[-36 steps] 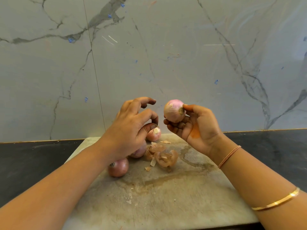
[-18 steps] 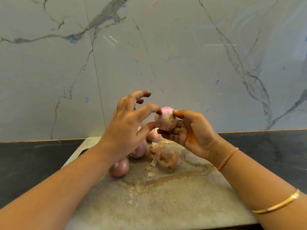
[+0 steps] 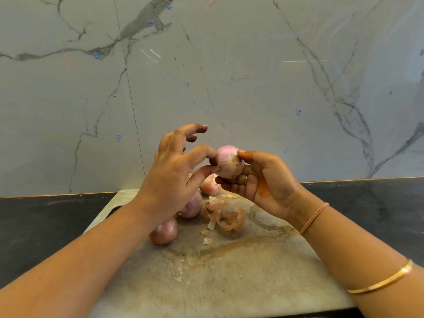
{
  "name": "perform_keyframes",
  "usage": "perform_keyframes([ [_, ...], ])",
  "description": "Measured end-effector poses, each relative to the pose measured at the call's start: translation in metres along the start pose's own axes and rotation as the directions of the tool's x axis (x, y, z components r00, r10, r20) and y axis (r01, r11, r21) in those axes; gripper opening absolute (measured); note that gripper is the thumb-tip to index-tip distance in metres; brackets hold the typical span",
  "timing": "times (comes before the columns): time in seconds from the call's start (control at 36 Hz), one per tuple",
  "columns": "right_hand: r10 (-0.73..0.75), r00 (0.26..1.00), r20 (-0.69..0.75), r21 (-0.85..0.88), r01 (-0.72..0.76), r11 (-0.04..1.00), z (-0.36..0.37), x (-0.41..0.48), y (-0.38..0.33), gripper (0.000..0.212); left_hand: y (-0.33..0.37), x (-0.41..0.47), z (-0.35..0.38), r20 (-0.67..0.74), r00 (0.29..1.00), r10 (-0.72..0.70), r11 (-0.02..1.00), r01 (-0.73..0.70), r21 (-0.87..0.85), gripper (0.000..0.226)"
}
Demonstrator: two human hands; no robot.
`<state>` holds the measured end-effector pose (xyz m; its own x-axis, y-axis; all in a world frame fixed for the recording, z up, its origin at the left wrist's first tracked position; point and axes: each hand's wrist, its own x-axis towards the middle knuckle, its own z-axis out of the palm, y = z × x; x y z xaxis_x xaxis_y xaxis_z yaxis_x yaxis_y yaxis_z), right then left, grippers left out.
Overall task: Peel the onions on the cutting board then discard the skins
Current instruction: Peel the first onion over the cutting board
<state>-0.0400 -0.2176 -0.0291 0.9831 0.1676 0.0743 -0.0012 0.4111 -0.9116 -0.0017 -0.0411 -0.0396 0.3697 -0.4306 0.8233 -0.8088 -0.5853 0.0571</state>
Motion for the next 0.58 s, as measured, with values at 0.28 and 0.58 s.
perform_keyframes([
  [0.28,-0.007,0.999,-0.033,-0.007,0.007,1.0,0.0002,0.0012,0.0008,0.038,0.0032,0.0015,-0.0022,-0.008,0.998,-0.063,0.997,0.062,-0.053,0.031],
  [0.58,-0.042,0.998,-0.04,0.065,0.044,0.997,-0.0012,0.0036,0.0005,0.035,0.0029,0.0014,-0.0024,0.042,0.998,-0.056,0.998,0.056,-0.01,0.01],
])
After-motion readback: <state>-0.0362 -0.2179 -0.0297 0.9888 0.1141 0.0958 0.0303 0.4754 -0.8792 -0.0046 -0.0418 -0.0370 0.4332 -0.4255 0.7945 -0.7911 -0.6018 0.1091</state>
